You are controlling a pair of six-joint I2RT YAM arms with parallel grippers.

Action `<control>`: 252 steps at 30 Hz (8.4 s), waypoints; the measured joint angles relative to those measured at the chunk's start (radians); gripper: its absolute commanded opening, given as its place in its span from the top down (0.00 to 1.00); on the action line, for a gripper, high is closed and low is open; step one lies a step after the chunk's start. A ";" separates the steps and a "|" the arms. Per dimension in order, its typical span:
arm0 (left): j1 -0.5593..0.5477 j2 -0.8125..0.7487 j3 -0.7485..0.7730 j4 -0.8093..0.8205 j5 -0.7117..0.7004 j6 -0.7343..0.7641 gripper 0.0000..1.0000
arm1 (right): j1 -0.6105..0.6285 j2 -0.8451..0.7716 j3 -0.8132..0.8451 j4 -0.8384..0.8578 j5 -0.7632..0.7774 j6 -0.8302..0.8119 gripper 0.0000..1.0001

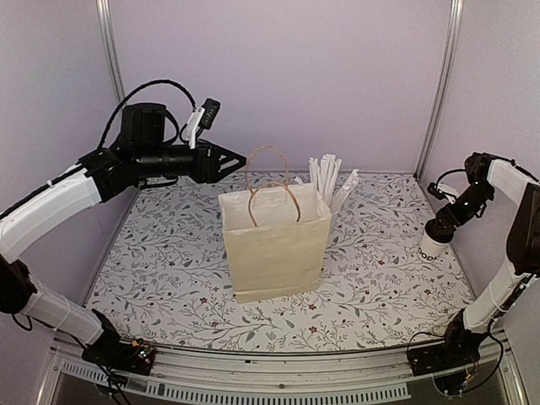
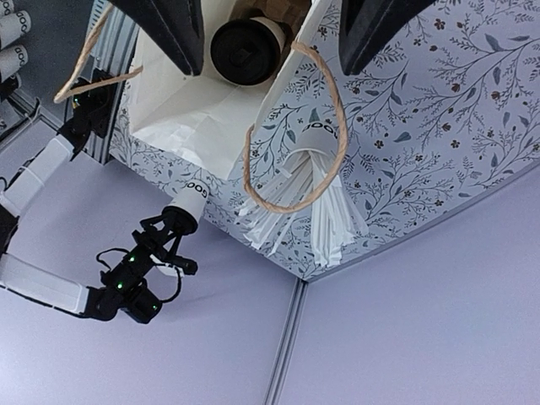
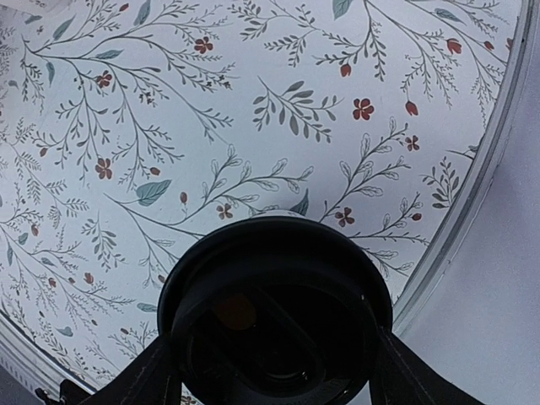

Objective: Pack the takeout coffee

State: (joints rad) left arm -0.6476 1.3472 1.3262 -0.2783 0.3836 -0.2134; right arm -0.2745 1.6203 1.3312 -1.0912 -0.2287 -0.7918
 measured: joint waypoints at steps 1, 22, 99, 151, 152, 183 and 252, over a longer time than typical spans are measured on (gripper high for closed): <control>0.000 -0.006 0.001 -0.005 -0.004 0.000 0.44 | 0.005 -0.012 -0.003 -0.011 -0.010 -0.004 0.33; 0.001 -0.164 0.034 -0.368 -0.177 -0.034 0.41 | 0.920 -0.334 -0.126 -0.130 -0.185 0.016 0.32; -0.673 0.368 0.289 -0.918 -0.388 0.074 0.00 | 0.531 -0.789 -0.586 0.470 -0.351 0.228 0.01; -0.569 0.506 0.287 -0.882 -0.352 0.093 0.22 | 0.522 -0.776 -0.589 0.511 -0.463 0.203 0.01; -0.576 0.506 0.287 -0.880 -0.359 0.093 0.21 | 0.522 -0.774 -0.589 0.510 -0.463 0.203 0.01; -0.687 0.414 0.386 -0.909 -0.364 0.055 0.40 | 0.522 -0.755 -0.530 0.425 -0.483 0.171 0.01; -0.657 0.088 0.476 -0.903 -0.553 0.039 0.56 | 1.078 -0.064 0.329 0.219 -0.571 0.268 1.00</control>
State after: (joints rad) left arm -1.3045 1.4353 1.8023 -1.1812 -0.1696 -0.1749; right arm 0.8040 1.5558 1.6604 -0.8726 -0.7998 -0.5236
